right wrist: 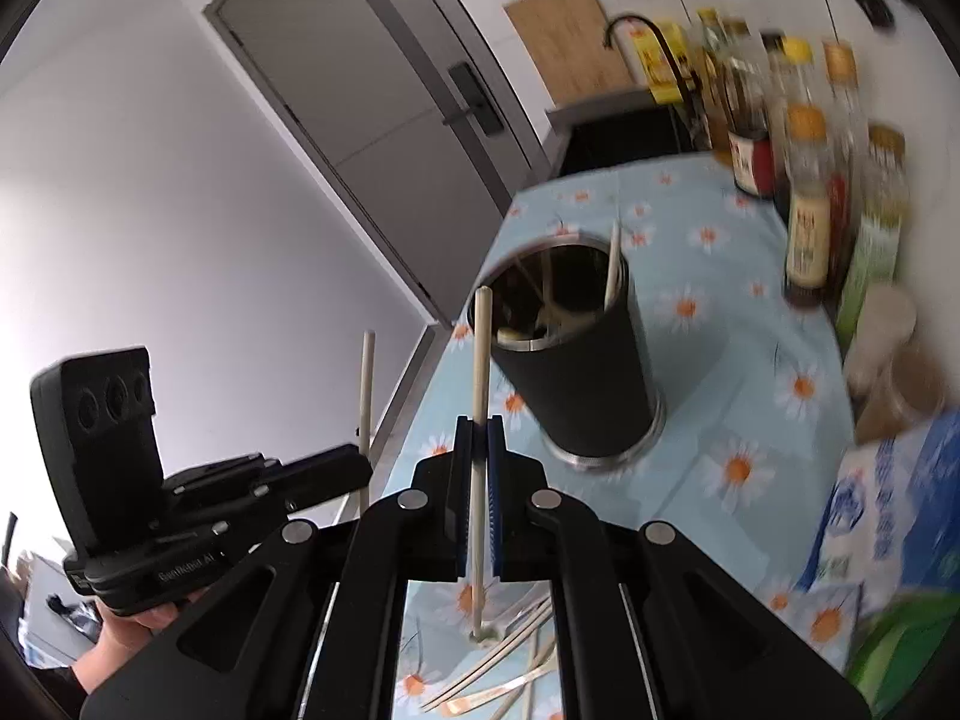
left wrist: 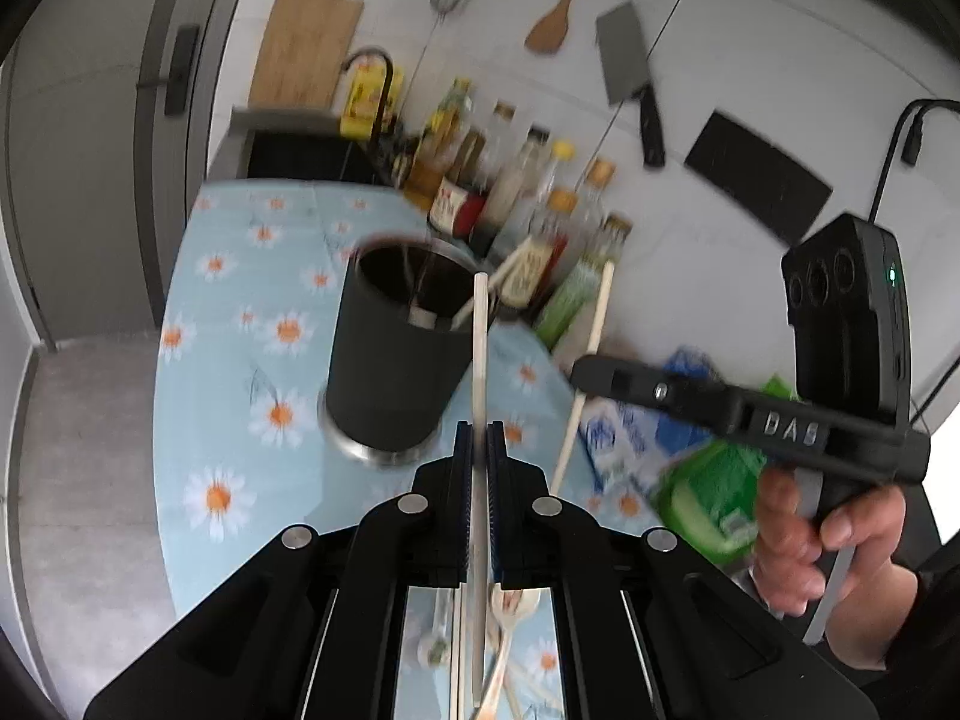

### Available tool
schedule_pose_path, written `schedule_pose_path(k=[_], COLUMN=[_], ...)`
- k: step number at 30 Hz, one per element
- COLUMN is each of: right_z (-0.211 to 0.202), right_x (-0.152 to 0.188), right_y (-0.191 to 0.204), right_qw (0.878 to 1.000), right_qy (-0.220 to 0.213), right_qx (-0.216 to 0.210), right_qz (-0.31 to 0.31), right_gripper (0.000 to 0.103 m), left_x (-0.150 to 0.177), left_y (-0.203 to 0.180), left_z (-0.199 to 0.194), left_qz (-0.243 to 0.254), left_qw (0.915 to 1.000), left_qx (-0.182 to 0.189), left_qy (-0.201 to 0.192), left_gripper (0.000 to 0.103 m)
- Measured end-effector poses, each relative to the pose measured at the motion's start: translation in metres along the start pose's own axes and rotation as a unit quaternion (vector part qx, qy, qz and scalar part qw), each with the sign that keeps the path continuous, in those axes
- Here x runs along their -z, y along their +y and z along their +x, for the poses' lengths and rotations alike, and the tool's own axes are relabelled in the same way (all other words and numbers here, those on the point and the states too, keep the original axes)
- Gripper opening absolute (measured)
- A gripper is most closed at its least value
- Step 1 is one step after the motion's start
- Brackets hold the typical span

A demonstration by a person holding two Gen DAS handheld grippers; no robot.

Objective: Organize utensils
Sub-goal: 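Lift both chopsticks and carry them above the black holder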

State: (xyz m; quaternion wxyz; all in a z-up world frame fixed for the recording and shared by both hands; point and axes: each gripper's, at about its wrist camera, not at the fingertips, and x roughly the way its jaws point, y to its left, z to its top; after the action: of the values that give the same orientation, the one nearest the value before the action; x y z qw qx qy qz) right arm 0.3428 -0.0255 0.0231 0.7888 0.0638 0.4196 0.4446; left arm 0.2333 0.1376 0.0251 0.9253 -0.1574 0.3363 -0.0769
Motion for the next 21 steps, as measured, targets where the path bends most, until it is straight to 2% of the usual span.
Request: schedule_pose_path(k=[2,9,17,21], right_z=[-0.004,-0.013,-0.02,-0.023], right_x=[-0.009,-0.036,-0.076,-0.098], right_y=[0.0,0.005,0.011,0.015], right_qw=[1.0,0.998,0.992,0.988], right_qy=[-0.014,-0.064,-0.116,-0.143], right_qx=[-0.004,0.011,0.026,0.031], right_qz=[-0.008,-0.024,-0.038,-0.045], right_gripper=[0.006,0.006,0.006,0.006], left_x=[-0.01,-0.047,-0.084,-0.098], left_y=[-0.006,-0.01,-0.01,-0.008], left_z=[-0.002,-0.001,0.001,-0.003], left_qz=[0.016,0.008,0.042,0.054], left_qw=[0.9994,0.9946,0.9829,0.973], left_qx=[0.001,0.008,-0.002,0.001], left_qy=[-0.03,-0.103,-0.179,-0.225], left_gripper=[0.004,0.004,0.004,0.004])
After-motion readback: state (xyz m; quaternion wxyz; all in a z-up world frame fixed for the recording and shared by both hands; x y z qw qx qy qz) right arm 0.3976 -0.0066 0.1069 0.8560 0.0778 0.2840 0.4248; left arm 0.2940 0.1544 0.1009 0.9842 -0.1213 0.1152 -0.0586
